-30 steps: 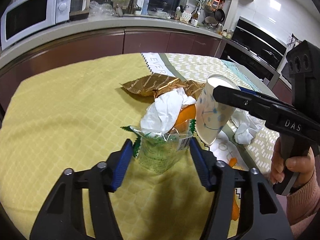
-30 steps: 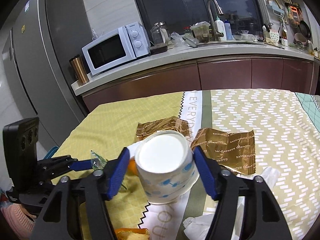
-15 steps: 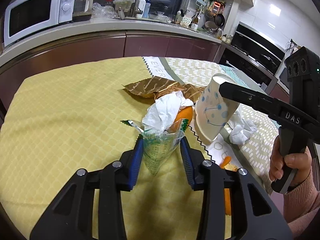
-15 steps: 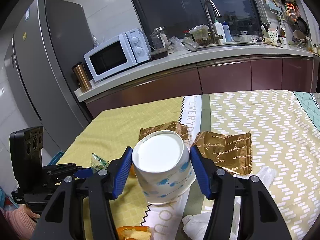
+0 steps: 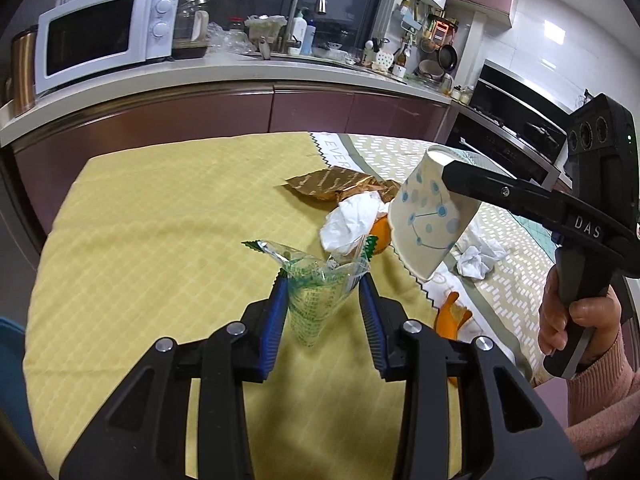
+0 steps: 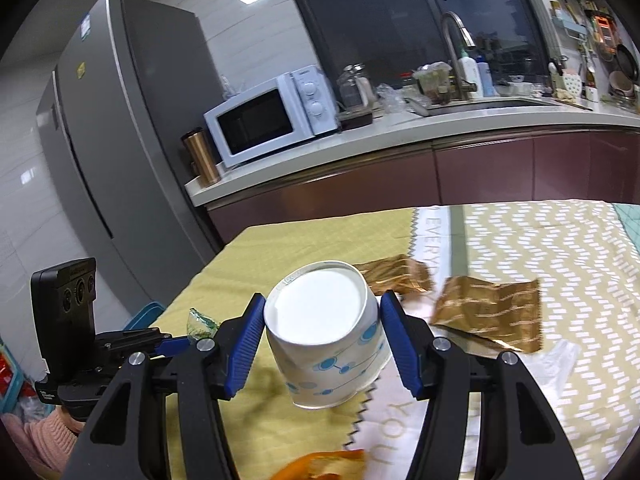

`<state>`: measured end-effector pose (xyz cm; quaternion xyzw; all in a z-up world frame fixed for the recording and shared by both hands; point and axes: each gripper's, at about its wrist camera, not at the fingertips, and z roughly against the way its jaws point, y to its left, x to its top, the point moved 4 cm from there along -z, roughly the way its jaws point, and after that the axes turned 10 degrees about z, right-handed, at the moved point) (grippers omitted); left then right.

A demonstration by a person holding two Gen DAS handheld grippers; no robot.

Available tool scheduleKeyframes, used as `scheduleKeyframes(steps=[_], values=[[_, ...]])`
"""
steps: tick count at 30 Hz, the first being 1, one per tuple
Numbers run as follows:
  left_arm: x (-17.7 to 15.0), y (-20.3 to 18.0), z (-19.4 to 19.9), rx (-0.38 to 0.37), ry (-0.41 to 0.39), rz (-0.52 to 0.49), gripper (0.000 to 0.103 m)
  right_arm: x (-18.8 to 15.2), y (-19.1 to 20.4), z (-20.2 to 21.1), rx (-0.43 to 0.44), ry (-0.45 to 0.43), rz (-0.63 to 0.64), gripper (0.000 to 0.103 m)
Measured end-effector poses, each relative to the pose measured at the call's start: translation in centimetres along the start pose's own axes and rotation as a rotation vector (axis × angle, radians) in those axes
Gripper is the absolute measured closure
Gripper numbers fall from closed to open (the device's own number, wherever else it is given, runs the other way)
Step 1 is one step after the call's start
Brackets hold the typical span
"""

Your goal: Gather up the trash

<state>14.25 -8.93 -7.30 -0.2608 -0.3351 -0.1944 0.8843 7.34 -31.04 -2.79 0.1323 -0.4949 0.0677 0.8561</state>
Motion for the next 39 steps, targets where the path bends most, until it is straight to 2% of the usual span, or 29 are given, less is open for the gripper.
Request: scheduleKeyframes(steps=[16,39], values=[[-1.9,4.2,5.8,0.099,-0.061,0.035,0.067,0.3,6.9,-3.5,0.173,0.037,0.058,0.046],[-3.6,9.4,11.8,0.201,-0.130,0.123,0.067,1.2,13.6,-7.5,0.322,0.078,0.126,0.046]])
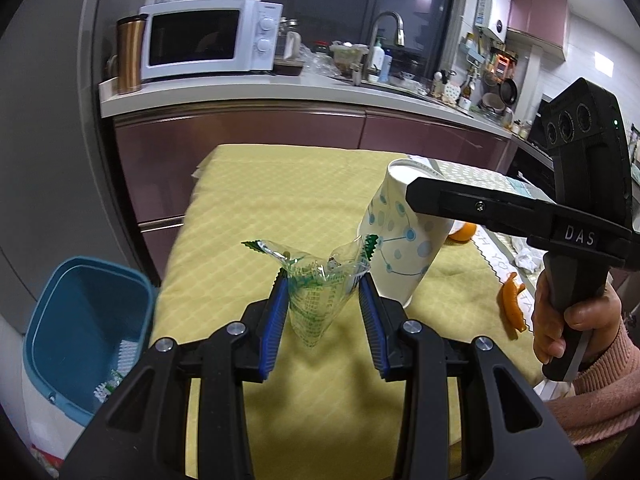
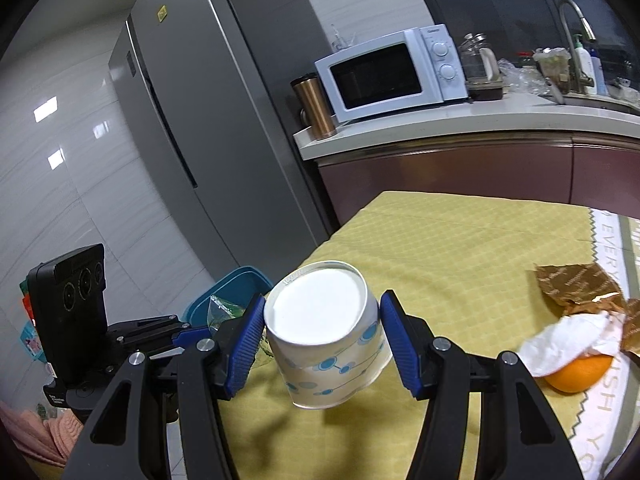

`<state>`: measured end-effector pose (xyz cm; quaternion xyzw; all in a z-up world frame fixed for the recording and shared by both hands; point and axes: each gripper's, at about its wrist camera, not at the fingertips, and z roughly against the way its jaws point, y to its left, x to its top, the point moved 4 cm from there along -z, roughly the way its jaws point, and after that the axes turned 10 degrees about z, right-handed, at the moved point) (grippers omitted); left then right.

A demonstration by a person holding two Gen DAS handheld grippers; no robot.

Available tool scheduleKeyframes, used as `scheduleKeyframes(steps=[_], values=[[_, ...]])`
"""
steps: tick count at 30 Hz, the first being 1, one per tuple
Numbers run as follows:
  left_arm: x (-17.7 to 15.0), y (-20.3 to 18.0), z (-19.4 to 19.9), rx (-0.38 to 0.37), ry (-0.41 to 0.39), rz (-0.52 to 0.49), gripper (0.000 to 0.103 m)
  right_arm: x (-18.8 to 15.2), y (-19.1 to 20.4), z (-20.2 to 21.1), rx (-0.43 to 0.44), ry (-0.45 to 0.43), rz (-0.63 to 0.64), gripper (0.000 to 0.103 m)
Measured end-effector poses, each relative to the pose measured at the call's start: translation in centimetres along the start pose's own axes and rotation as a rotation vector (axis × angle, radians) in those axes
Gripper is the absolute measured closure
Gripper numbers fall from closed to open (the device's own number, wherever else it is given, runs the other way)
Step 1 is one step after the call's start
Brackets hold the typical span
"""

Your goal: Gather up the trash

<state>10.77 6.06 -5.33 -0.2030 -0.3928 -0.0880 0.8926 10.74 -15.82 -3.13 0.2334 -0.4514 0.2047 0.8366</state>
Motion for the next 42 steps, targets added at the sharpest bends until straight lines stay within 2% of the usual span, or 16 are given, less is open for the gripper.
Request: scheduleKeyframes(steps=[15,26,33,42], values=[[0.0,6.4,4.1,0.111,-0.065,0.093,0.067,2.0,4.5,-3.7,0.116,0.013,0.044,0.046],[0.1,12.1,7.3,0.222,-0.115,0.163,0.067,4.0,8.3,-7.1,0.207,0.030,0.099,0.046],[0.0,16.4,8.1,0.308,-0.116,0.216,0.067,5.0,10.6,-10.0,0.269,0.052,0.118,0.046],[-0.4,19.9,7.2,0.360,-0.088,0.257,0.067,5.6,12.8,-12.9,0.299,0.084,0.139,0.046]])
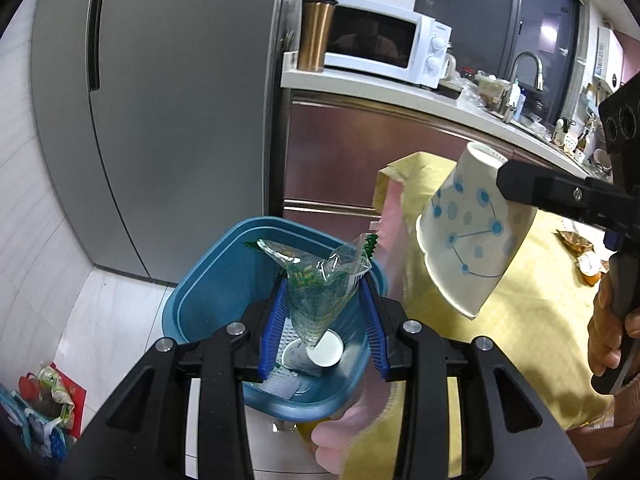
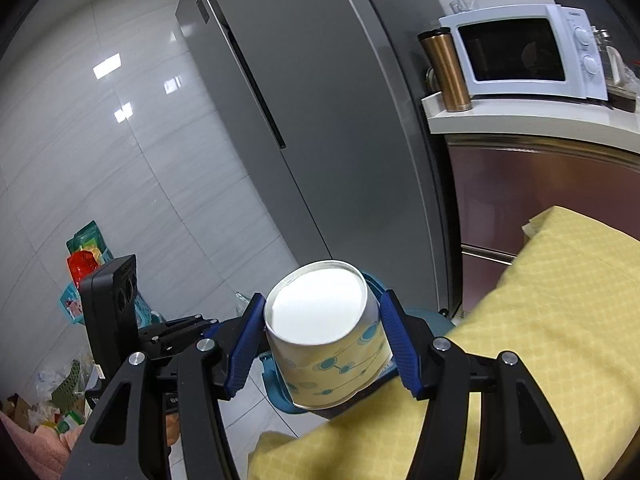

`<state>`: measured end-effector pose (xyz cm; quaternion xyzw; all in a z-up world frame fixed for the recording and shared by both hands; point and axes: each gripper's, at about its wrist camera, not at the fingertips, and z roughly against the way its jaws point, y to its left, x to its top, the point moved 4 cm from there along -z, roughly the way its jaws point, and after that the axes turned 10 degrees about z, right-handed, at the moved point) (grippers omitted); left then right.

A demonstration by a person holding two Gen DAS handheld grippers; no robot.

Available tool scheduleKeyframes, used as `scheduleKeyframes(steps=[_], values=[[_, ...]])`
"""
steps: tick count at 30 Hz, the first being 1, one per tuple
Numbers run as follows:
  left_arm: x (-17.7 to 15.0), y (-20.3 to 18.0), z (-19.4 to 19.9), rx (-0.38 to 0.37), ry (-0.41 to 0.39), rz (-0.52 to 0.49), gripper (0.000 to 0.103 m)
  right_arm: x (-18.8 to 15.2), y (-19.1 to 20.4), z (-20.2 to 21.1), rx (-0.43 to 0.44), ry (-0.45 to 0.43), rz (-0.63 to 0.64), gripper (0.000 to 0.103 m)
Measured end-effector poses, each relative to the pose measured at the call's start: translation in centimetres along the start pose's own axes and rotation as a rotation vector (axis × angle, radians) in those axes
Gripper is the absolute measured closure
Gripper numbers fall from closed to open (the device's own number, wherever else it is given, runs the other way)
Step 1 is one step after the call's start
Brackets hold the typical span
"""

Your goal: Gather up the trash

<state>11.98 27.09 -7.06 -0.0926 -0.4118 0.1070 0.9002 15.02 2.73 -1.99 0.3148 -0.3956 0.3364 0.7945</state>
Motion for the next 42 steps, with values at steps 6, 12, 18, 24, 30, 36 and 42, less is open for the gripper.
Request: scheduleKeyframes(steps=[6,12,18,24,30,36,42], values=[[0.1,1.2,-2.1,0.030,0.031,0.023,0.067,0.4,0.3,-3.1,0.013,0.048,0.008,0.046],[0.0,2.0,-4.0,0.062,0.061,0.038,0.067,0.4,0.5,-6.0,0.020,0.096,0.002,0.046],[-0.5,3.2,-5.8,0.092,0.100,0.066,0.066,0.5,1.0,-8.9,0.023,0.146,0.017,0.046],[-0.9,4.2,-7.2,0.127,0.119,0.086,0.062,0.3,1.0,-11.7,0.037,0.203,-0.003,0.045],[-0.9,4.7,-8.5,0.145,0.131,0.114,0.059,0.2,0.6,-13.2,0.027,0.225,-0.039,0.041],[-1.1,4.4,-9.3,0.143,0.137,0.122,0.058,-0.1,0.0,-12.5,0.026,0.215,-0.056,0.037],[-1.3,3.5,-8.7,0.119,0.122,0.109,0.058,-0.6,-0.7,-10.4,0.025,0.204,-0.055,0.037]])
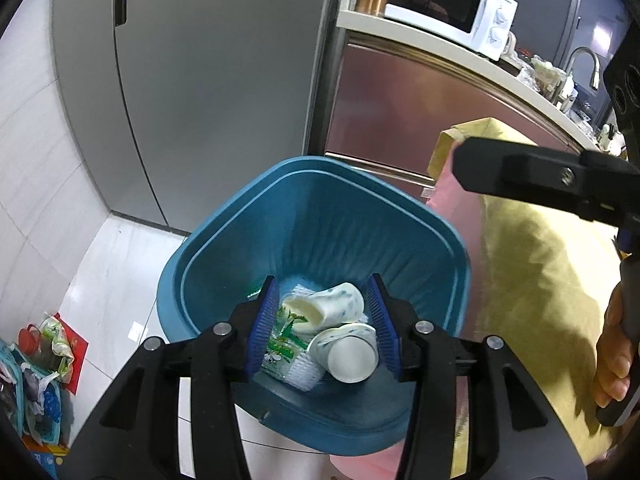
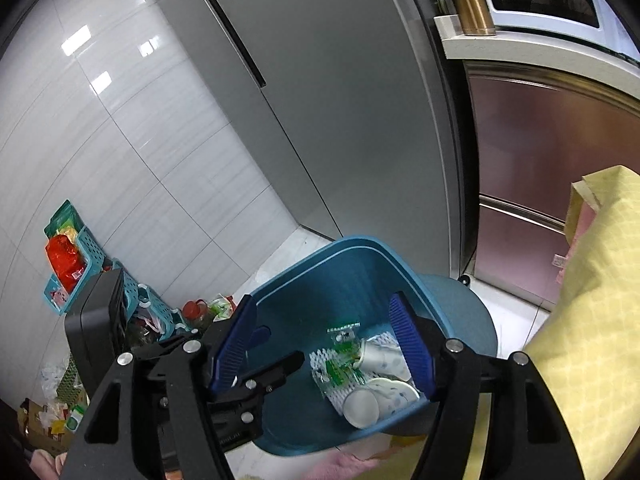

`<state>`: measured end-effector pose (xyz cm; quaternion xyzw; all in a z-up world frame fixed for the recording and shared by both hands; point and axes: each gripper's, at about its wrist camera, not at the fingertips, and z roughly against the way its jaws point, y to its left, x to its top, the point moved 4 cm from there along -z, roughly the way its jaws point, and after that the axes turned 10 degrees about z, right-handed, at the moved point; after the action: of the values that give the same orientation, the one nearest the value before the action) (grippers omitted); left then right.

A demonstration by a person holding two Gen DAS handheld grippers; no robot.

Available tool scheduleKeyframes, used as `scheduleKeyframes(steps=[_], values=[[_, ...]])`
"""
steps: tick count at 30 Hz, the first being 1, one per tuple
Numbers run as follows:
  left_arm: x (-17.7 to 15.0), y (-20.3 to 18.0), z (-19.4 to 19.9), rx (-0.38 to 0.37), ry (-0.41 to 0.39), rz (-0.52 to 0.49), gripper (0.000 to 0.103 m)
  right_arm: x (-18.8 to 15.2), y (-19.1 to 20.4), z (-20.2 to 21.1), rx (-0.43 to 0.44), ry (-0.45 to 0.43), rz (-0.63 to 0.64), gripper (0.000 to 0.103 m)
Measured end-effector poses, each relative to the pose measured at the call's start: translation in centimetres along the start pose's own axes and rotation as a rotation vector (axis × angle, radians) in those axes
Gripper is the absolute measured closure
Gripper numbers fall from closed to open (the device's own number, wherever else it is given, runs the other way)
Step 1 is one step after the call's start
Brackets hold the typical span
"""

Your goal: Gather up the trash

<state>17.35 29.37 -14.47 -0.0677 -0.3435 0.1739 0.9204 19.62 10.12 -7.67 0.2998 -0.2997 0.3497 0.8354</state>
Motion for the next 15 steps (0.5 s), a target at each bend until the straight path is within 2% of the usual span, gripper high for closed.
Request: scheduleKeyframes(steps=[6,11,15], values=[[-0.3,-2.4,2.2,-0.057,-0.046,-0.038,0.054,-1.0,0.2,3.6,0.002,-0.039,0.012,0.037],[-0.8,-5.7,5.0,-0.146,-0.095,-0.103,0.045,-2.6,0.3,7.6,-0.025,-0.081,0.041,0.037],[-2.1,-9.5,6.9,-0.240,-0.112,-0.171,0.043,-4.4,-0.5,11.0,-0.065,-0.114,0.029,0.037]])
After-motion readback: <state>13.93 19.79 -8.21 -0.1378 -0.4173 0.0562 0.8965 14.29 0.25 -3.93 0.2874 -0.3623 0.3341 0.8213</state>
